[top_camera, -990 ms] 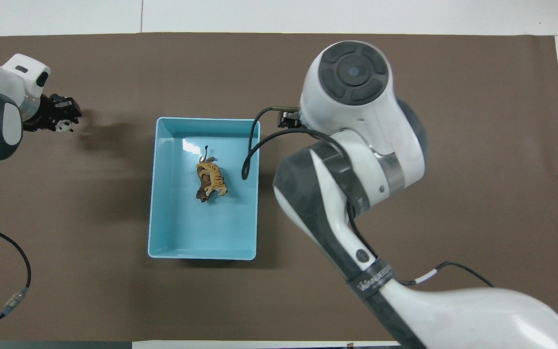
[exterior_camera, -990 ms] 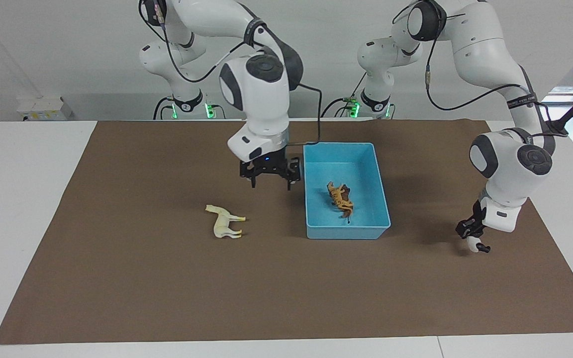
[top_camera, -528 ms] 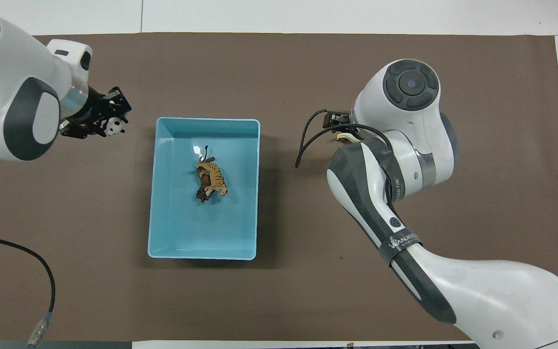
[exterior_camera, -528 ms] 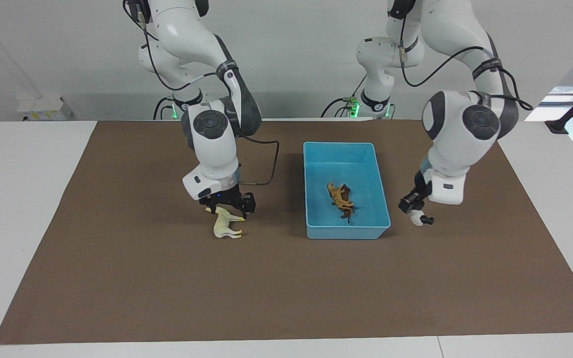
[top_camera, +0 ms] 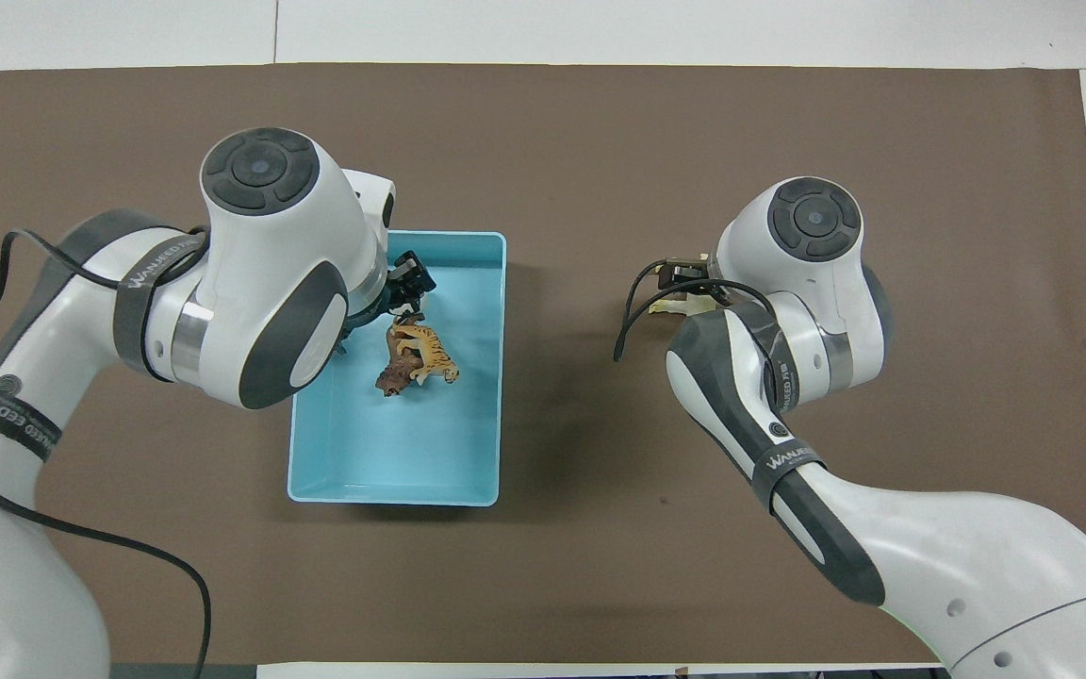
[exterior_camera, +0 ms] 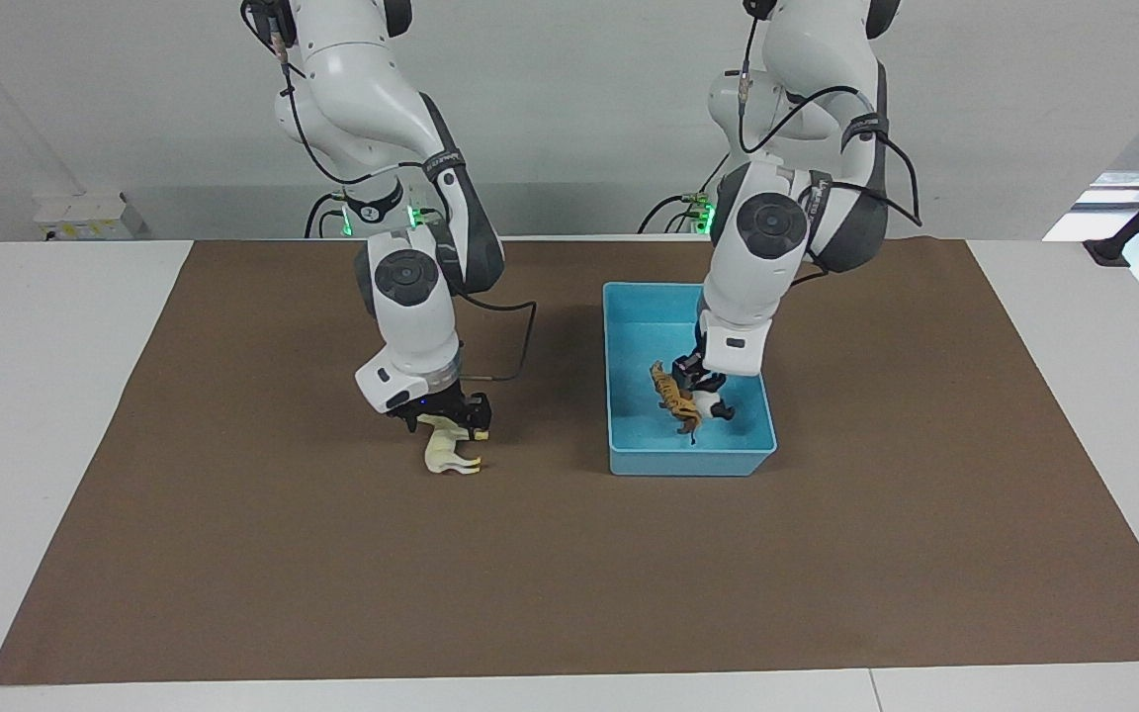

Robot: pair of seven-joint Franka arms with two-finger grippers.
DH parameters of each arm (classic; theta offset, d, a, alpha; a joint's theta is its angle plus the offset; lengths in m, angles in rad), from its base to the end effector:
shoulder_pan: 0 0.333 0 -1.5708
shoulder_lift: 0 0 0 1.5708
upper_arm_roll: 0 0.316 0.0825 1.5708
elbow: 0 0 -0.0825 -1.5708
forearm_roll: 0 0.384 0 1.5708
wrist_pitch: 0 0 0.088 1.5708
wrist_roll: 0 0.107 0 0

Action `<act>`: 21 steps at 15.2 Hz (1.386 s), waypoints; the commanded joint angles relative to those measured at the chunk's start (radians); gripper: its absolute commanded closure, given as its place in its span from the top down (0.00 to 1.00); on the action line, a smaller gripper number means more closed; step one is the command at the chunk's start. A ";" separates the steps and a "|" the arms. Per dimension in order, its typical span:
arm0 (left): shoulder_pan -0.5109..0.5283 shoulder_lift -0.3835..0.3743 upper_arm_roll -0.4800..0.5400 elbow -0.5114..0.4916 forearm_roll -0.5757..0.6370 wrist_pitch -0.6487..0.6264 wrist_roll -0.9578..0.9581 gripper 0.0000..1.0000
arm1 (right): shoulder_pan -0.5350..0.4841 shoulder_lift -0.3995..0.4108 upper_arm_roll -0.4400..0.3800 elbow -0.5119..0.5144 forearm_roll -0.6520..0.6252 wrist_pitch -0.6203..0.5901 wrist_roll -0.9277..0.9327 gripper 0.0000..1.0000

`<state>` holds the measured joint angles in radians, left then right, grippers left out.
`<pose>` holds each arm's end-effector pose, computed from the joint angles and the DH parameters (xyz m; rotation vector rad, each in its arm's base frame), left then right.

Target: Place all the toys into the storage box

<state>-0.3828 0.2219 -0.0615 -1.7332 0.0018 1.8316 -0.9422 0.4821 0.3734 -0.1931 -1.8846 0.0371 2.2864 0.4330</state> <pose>0.5528 -0.2604 0.4388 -2.9735 -0.7561 0.1571 0.6039 0.1878 0.3168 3.1054 -0.2390 0.0750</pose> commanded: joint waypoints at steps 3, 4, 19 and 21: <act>0.224 -0.160 0.014 0.021 0.020 -0.096 0.286 1.00 | -0.013 0.031 0.011 -0.044 -0.011 0.091 -0.023 1.00; 0.264 -0.173 0.014 0.036 0.020 -0.133 0.357 1.00 | -0.013 0.039 0.011 -0.056 -0.011 0.117 -0.033 1.00; 0.406 -0.233 0.015 0.041 0.017 -0.293 0.993 1.00 | 0.217 0.105 0.044 0.625 0.075 -0.371 0.265 0.00; 0.400 -0.207 0.015 0.073 0.024 -0.322 0.996 1.00 | 0.257 0.111 0.049 0.622 0.173 -0.242 0.271 0.00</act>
<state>0.0194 -0.0122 -0.0385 -1.6947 0.0172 1.5340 0.0346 0.7177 0.4201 -0.1469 -1.3238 0.1334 1.9545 0.6874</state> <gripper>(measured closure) 0.000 0.595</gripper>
